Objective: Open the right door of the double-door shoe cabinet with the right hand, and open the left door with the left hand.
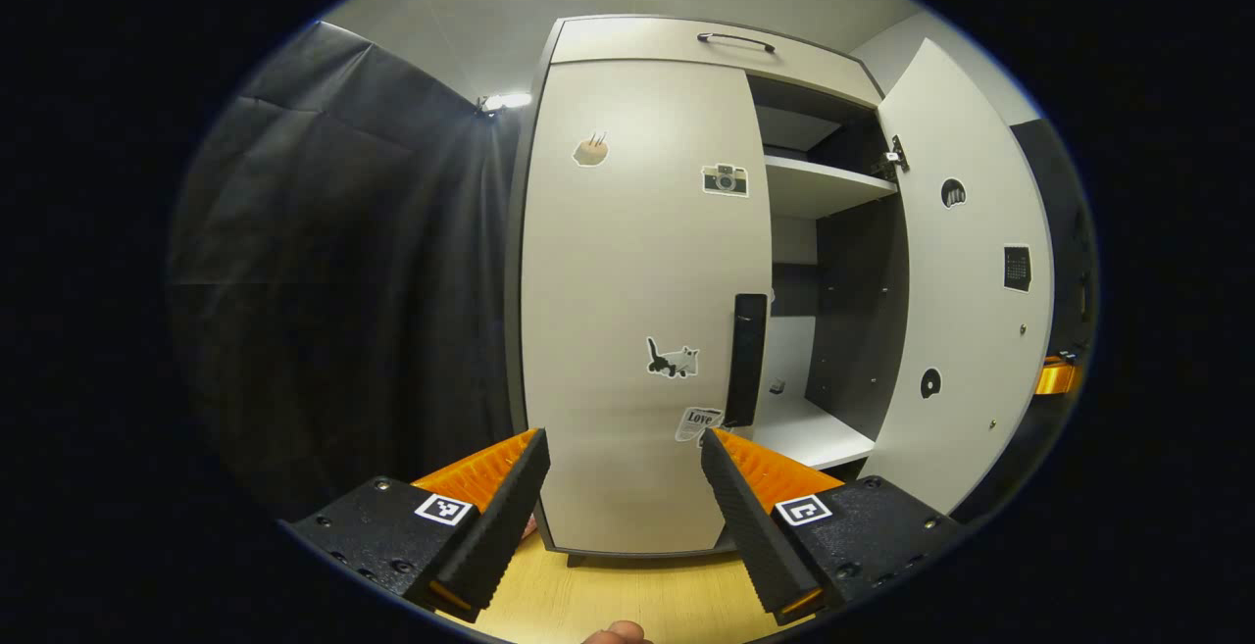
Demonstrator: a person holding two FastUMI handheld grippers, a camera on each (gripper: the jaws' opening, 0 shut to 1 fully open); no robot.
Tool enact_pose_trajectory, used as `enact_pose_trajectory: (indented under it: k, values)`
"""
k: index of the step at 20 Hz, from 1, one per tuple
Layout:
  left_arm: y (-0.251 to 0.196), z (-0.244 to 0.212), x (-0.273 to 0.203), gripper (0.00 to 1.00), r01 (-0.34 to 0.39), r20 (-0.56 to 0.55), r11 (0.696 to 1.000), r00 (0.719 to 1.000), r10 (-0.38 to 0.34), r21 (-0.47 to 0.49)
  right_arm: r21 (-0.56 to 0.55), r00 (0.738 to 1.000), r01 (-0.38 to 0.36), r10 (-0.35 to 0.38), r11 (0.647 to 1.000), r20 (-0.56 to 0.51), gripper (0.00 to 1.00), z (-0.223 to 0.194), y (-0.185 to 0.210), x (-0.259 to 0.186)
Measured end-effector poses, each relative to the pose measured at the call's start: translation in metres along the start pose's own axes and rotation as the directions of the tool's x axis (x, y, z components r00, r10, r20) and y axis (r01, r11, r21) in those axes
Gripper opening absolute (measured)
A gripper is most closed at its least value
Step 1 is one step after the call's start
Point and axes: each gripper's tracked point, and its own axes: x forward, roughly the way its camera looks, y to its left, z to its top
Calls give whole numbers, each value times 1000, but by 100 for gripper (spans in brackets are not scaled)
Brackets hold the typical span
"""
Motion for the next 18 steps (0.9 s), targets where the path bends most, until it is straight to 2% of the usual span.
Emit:
enact_pose_trajectory:
  k: [4, 7, 15, 17, 18]
  values:
    - [-9, 2, 1, 96, 12, 5, 1000, 1000, -13, 14, -12, 994, 109, -109, 994, 11, 16, 3, -38, -10]
    - [-12, 5, 2, 96, 21, 14, 1000, 1000, -21, 17, 54, 998, 57, -58, 997, 17, 15, 1, -38, -8]
    - [-15, -2, 6, 97, 45, -4, 999, 999, -45, 6, 60, 992, 119, -121, 991, 21, 16, 1, -41, -26]
    - [-19, -3, 10, 97, 61, -4, 998, 998, -61, 0, 74, 988, 152, -154, 986, 22, 25, 0, -44, -37]
    - [-22, -4, 12, 97, 71, -3, 997, 997, -71, -1, 85, 986, 164, -167, 983, 24, 17, -1, -45, -42]
